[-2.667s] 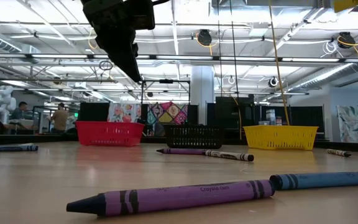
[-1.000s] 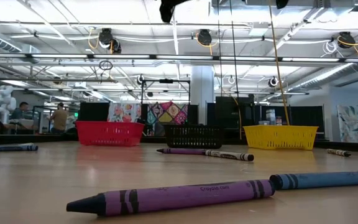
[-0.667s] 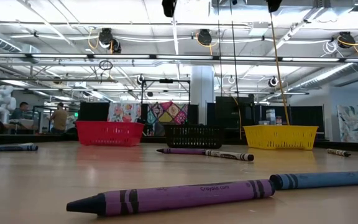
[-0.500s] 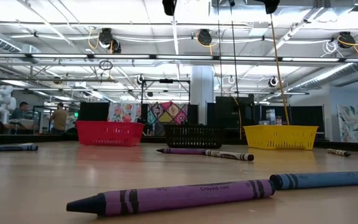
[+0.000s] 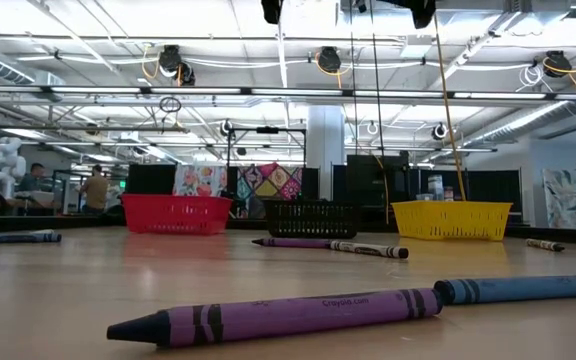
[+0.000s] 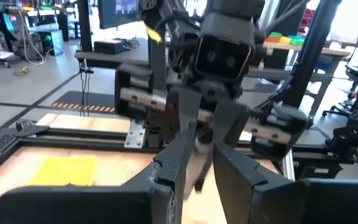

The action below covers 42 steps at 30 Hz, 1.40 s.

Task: Sort crayons
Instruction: Put the black crayon into the black basket

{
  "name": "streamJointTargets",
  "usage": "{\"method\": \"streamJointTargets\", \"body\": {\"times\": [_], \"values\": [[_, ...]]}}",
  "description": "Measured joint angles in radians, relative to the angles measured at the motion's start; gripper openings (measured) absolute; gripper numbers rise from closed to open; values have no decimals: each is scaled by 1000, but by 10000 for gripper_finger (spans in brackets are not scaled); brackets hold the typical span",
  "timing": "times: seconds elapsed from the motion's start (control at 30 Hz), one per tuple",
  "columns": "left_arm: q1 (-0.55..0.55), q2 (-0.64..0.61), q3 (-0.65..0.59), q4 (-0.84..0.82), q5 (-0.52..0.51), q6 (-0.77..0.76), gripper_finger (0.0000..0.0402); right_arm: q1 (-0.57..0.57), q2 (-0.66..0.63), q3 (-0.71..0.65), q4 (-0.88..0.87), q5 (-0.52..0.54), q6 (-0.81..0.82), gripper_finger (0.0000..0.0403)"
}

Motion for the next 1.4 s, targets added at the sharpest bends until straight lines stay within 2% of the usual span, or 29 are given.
{"method": "streamJointTargets", "body": {"times": [0.27,0.57,0.67,0.87,0.97,1.17,1.4], "values": [[10,0,0,-24,-7,0,79,-13,27,0,18,-7,-3,0],[20,0,0,-31,-17,34,16,-19,27,0,30,-2,-22,0],[22,0,0,-35,-21,57,10,-19,27,0,30,-1,-24,3],[25,0,1,-47,-22,80,10,-19,27,0,29,17,-2,33],[27,0,1,-63,-34,88,10,-18,25,0,23,84,2,55],[31,0,1,-77,-36,132,10,-18,22,1,-105,239,25,100],[105,0,1,-212,-53,135,10,-16,22,1,-171,253,79,126]]}}
